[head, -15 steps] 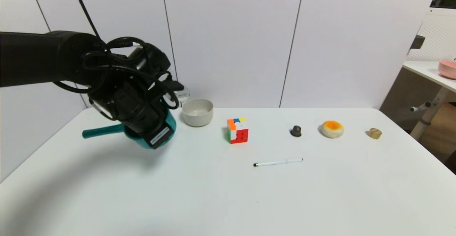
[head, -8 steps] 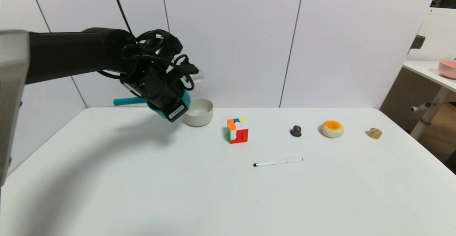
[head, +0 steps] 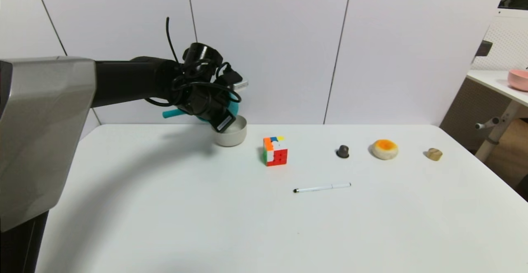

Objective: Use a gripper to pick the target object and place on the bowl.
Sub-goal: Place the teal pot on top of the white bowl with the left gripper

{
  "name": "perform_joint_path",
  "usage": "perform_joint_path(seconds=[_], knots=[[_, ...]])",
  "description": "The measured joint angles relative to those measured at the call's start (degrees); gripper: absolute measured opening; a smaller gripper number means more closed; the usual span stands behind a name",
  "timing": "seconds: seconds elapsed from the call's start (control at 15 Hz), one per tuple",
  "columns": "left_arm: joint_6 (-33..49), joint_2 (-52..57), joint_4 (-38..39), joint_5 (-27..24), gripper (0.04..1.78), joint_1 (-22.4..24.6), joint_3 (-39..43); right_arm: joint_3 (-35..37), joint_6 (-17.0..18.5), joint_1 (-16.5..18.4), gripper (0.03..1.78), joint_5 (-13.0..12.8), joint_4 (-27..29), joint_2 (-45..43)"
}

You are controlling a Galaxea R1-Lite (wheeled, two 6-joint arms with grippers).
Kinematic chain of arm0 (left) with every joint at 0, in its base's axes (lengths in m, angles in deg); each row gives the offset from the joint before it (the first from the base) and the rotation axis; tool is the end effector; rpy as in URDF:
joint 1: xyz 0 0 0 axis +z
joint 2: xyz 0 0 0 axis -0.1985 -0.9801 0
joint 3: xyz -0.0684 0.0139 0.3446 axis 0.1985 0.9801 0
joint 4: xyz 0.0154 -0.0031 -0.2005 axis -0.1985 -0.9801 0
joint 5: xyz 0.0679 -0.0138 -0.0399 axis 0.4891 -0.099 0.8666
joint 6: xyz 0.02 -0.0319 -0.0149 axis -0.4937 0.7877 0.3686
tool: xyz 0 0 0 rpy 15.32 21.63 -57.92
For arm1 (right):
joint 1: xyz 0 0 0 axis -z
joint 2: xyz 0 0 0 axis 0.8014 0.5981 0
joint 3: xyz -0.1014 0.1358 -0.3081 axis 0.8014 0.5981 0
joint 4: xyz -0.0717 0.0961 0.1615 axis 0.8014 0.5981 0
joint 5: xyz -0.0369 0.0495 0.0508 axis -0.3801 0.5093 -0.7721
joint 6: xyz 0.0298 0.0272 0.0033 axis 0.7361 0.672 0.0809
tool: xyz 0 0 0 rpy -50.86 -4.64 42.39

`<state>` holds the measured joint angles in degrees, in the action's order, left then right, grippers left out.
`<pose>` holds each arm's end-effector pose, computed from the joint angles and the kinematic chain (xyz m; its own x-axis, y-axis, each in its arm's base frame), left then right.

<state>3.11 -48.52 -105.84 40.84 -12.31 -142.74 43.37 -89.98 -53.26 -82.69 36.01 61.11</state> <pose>0.4580 -0.2028 0.2311 0.6739 -0.3259 -0.6631 0.6858 0.6097 0.3973 -0.0449 0.0000 0.0753 1.0000 -0.0002 0.0009 0.0002 1.0000 -0.0012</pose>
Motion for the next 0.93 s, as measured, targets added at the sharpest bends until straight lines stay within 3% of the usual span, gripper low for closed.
perform_joint_path(seconds=[0.93], knots=[[-0.66, -4.19, 5.07, -1.38, 0.12, -0.16, 0.09, 0.0, 0.0, 0.0, 1.75, 0.02, -0.02, 0.0]])
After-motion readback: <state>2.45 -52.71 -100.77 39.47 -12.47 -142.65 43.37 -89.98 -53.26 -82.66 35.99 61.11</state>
